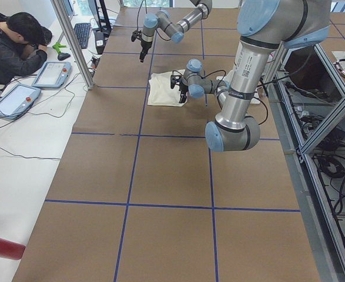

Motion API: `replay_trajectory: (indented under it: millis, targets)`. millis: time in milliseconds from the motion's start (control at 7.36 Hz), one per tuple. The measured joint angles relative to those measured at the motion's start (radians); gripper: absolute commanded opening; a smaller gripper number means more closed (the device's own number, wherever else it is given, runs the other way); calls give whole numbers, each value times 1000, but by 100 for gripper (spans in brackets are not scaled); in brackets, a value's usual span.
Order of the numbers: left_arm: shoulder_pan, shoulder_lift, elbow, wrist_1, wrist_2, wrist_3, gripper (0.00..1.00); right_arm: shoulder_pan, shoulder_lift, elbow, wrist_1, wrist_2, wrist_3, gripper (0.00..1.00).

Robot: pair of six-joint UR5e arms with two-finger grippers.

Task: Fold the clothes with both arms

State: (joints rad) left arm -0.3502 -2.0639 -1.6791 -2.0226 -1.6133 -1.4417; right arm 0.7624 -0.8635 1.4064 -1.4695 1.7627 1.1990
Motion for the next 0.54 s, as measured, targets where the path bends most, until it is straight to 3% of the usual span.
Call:
replay_trajectory:
  millis: [272, 543]
  targets:
    - [-15, 1, -33, 11, -4, 9, 100, 2, -3, 14, -2, 12, -11, 100]
    - [-65, 4, -136, 116, -14, 78, 100, 32, -17, 52, -9, 75, -50, 100]
